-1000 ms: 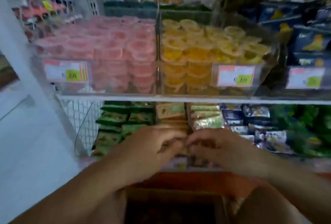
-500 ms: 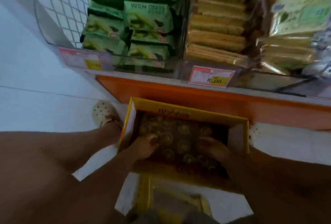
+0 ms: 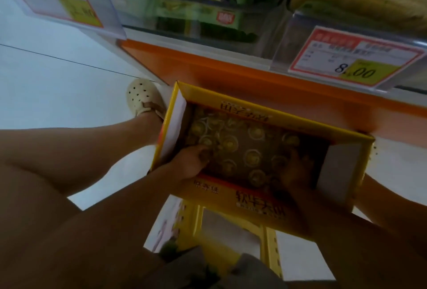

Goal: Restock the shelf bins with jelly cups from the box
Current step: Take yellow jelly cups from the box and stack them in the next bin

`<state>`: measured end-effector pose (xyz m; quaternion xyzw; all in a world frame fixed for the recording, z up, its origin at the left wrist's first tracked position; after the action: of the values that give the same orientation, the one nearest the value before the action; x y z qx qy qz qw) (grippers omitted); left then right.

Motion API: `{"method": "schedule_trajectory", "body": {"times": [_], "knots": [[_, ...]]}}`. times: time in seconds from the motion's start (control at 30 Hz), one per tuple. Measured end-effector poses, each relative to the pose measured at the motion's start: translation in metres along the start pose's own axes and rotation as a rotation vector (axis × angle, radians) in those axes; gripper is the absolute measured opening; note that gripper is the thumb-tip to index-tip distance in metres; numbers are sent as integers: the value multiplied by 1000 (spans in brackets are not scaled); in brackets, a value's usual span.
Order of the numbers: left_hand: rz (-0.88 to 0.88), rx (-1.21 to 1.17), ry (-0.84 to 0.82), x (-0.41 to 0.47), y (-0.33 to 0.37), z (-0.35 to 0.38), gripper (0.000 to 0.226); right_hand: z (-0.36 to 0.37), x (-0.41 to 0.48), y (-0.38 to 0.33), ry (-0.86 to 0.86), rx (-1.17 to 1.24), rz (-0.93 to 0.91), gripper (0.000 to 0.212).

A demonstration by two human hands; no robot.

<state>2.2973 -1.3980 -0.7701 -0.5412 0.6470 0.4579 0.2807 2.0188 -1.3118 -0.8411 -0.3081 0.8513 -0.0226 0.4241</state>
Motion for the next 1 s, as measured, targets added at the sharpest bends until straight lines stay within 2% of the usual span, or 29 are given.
{"method": "schedule_trajectory", "body": {"times": [0.1,0.23,0.3,0.4,0.5,0.6,0.7,0.87,0.93,1.0], "knots": [[-20,-18,10,2,-3,0,44,8,1,4,-100,107,23,85],[-31,-51,5,5,-3,5,41,14,-1,11,-252,542,40,97],[-27,-38,0,6,-3,7,42,15,2,13,-303,528,20,90],[-24,-18,-9,6,-3,8,45,22,2,4,-364,356,-37,72],[-18,-28,-12,7,-2,7,43,27,2,-2,-279,203,-140,47],[-16,-22,2,10,-4,7,40,24,2,-7,-292,130,-124,42],[-31,-29,23,13,-5,6,41,17,-1,-9,-325,219,-118,40],[-56,-55,92,27,-4,0,45,12,-7,-15,-230,486,-123,35],[-62,-25,121,34,-5,1,55,12,-14,-28,-259,611,-39,38],[-106,13,78,44,-8,6,75,11,-19,-39,-286,692,21,37]]}}
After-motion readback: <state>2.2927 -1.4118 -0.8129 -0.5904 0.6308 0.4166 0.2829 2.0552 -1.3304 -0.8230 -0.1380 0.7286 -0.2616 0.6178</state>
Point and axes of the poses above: each hand's wrist, its own x-axis towards the middle knuckle, its own z-axis out of the palm, y = z × x, the point moved 3 cm from there along x, towards the middle knuckle, and after that the axes turned 14 degrees about x, right-handed, at the moved point
